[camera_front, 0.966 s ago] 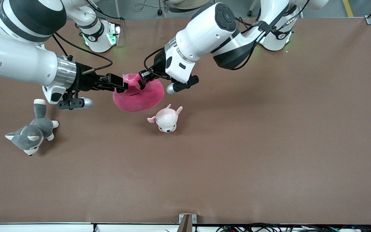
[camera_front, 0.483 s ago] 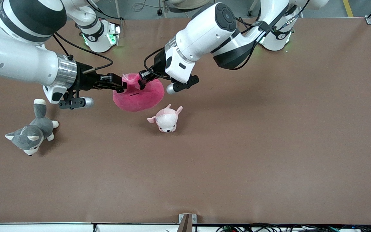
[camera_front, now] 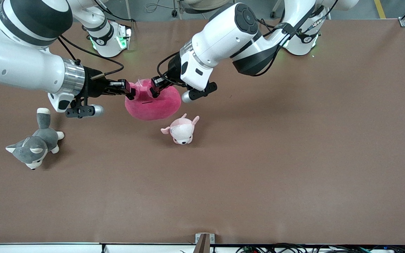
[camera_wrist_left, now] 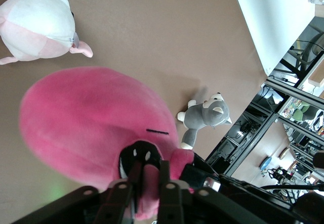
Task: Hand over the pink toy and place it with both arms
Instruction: 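Grasp the pink toy with the right gripper beside the left gripper, then open the left gripper and raise it away from the pink toy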
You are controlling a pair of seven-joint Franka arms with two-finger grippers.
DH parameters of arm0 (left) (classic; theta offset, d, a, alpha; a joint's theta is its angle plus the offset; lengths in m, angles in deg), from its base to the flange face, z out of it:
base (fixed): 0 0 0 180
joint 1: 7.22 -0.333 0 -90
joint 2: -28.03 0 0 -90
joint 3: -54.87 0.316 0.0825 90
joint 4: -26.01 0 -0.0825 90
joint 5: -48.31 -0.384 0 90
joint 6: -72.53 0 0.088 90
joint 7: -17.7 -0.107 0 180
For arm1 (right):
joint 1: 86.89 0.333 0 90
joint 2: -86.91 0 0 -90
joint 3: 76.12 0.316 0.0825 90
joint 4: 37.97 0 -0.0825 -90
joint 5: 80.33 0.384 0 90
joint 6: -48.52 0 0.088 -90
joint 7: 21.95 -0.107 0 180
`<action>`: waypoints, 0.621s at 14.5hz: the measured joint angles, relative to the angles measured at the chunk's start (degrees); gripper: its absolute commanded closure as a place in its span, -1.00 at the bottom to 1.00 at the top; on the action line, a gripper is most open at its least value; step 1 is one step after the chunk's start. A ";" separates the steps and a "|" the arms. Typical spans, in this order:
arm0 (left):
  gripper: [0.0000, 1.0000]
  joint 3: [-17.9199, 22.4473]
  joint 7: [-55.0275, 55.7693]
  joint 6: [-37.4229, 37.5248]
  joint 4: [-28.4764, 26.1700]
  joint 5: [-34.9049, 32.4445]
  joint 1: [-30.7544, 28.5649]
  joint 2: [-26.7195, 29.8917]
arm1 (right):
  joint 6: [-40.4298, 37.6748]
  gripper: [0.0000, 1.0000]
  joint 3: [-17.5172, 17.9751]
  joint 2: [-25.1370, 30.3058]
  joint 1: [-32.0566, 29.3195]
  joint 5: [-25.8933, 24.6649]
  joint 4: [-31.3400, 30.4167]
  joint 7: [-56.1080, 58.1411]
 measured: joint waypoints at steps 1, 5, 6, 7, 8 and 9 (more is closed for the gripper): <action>-0.94 0.00 0.59 -0.01 0.01 0.00 0.00 0.00 | -0.25 0.98 0.00 0.00 0.00 -0.03 0.00 0.00; -1.00 0.01 0.74 -0.01 0.26 -0.04 0.06 0.00 | -0.52 0.98 0.00 0.00 0.00 -0.06 0.00 0.00; -1.00 0.16 0.74 -0.01 0.45 -0.60 -0.01 0.00 | -0.52 0.98 0.00 0.00 0.00 -0.06 0.00 0.00; -1.00 0.39 0.74 -0.01 0.60 -2.02 -0.15 0.00 | -0.52 0.98 -0.01 0.00 0.00 -0.06 0.01 0.00; -1.00 0.59 0.74 0.09 0.60 -4.06 -0.35 0.00 | -0.52 0.98 -0.08 0.00 0.00 -0.08 0.02 0.00; -1.00 0.81 0.74 0.51 0.53 -6.38 -0.55 0.00 | -0.52 0.98 -0.26 0.00 -0.01 -0.14 0.04 0.00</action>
